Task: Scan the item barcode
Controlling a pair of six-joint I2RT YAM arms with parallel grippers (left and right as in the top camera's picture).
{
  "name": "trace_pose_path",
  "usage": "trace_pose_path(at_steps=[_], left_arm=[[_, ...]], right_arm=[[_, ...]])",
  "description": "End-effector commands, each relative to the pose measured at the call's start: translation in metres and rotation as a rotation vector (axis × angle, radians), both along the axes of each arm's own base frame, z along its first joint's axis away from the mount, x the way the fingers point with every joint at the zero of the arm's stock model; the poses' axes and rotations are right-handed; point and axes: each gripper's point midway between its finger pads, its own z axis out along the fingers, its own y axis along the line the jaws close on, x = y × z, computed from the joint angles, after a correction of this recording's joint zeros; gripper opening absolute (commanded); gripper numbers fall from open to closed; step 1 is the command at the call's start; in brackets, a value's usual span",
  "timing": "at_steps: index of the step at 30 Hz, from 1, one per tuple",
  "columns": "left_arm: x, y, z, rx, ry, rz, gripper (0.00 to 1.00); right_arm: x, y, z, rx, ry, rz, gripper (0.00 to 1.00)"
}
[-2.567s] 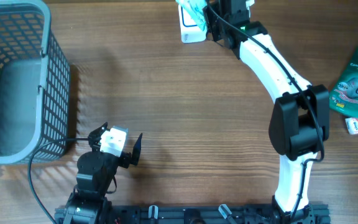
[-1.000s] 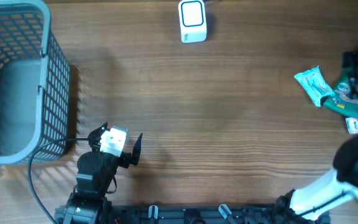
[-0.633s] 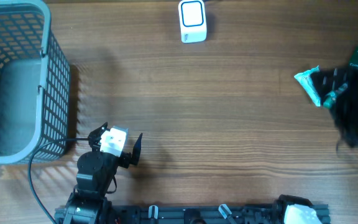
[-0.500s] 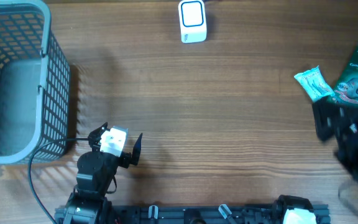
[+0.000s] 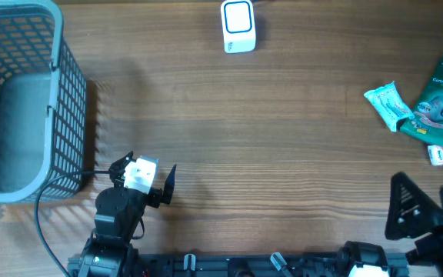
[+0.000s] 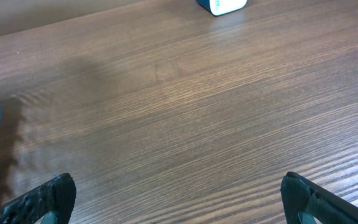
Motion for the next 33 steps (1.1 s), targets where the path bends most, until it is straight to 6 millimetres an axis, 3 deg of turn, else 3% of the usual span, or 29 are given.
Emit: trace_pose_path(at_steps=[1,8,13,18,22,33], left_arm=[[-0.001,-0.001,-0.001,0.006,-0.001,-0.011,1.00],[-0.001,-0.001,-0.002,0.006,0.000,-0.011,1.00],[-0.001,-0.001,-0.002,0.006,0.000,-0.011,1.00],[-0.001,-0.001,-0.001,0.006,-0.001,-0.011,1.00],[-0.001,-0.001,-0.001,0.006,-0.001,-0.011,1.00],[-0.001,-0.001,-0.002,0.006,0.000,-0.011,1.00]], right_arm=[[-0.004,0.003,-0.011,-0.100,-0.140,0.034,1.00],[0.039,0.003,-0.069,-0.123,-0.360,0.064,1.00],[0.064,0.009,-0.099,-0.128,-0.494,0.109,1.00],[0.089,0.016,-0.130,-0.114,-0.522,0.140,1.00],[0.101,0.015,-0.156,-0.101,-0.475,0.117,1.00],[0.121,0.009,-0.194,-0.101,-0.570,0.072,1.00]])
